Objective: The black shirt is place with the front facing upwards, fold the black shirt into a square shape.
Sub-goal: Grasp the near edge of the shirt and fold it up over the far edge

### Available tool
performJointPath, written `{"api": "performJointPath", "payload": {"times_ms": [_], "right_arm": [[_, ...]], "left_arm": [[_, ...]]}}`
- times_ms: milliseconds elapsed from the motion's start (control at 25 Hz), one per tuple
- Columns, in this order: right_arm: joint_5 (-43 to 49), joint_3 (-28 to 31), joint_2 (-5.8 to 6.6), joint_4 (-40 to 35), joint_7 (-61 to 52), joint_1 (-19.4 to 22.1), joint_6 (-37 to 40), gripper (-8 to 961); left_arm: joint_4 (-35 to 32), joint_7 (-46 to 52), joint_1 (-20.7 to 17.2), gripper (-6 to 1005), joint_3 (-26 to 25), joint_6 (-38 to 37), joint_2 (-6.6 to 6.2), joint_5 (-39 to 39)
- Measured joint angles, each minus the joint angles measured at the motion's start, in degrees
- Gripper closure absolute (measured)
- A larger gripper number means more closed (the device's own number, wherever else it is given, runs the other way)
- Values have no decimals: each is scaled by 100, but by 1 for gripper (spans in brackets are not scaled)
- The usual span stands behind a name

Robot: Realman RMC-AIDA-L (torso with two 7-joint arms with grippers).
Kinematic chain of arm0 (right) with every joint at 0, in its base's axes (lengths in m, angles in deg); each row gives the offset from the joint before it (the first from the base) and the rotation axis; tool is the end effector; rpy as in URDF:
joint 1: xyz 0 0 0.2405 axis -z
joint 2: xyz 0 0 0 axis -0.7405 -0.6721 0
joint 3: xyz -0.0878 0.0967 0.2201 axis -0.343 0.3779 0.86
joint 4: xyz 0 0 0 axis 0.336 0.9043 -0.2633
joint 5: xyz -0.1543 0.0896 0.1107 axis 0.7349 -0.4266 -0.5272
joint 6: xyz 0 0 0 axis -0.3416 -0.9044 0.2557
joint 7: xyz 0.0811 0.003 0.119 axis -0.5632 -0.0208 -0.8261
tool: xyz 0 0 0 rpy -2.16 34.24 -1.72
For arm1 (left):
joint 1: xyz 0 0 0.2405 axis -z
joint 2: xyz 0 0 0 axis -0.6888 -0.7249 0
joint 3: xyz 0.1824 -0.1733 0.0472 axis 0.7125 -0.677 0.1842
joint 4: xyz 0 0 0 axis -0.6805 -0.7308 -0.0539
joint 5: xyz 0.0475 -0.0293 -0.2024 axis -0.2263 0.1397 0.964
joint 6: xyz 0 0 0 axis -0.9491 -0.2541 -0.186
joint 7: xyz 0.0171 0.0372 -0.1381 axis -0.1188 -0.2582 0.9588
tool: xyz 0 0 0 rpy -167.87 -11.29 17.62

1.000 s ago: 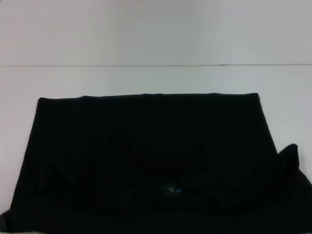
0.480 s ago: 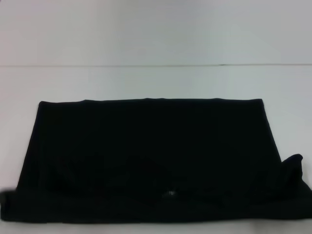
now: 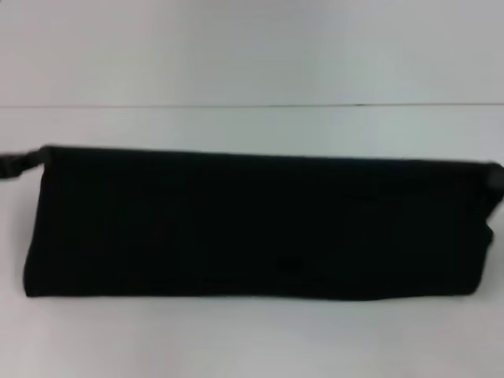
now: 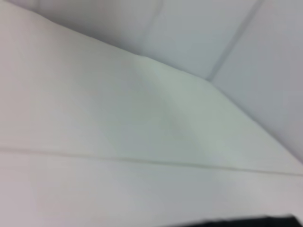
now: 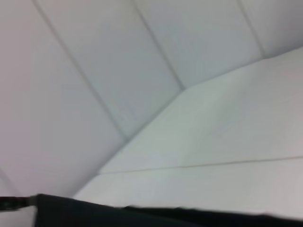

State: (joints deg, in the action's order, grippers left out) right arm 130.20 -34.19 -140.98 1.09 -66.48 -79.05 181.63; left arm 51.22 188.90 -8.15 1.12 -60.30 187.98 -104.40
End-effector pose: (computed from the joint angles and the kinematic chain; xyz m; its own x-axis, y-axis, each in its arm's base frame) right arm 0.3287 0.3279 0.0833 0.4600 -0.5257 -0.7156 -0.8142 -0.5712 -0.1038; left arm -0.3374 0.3626 0.1117 0.4436 0.6071 0.6592 0.8854 -0.4108 -0.2175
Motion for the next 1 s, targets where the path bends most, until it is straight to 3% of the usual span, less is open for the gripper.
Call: {"api": "performJointPath", "payload": {"times_ms": [40,240,360,600,1000], "right_arm": [[1,-99,-22,172,-65,-253,-609,902],[1,-422,-115,541,-182,-647,-1741,888],[-22,-619,-278,674,-214,-891,-2578,880],[-27,-649,-377,702,-281,-1095,-3192,863],[-32,-686,-409,747,-364,-1253,-3787,836]], "left_arm": [[44,9,108,999,40,321,35,7],[139,17,473,999,329,1428,231,22],[157,16,588,999,410,1818,318,48],[187,-25,774,1000,491,2530,480,54],[197,-30,919,1000,648,3158,635,105]]}}
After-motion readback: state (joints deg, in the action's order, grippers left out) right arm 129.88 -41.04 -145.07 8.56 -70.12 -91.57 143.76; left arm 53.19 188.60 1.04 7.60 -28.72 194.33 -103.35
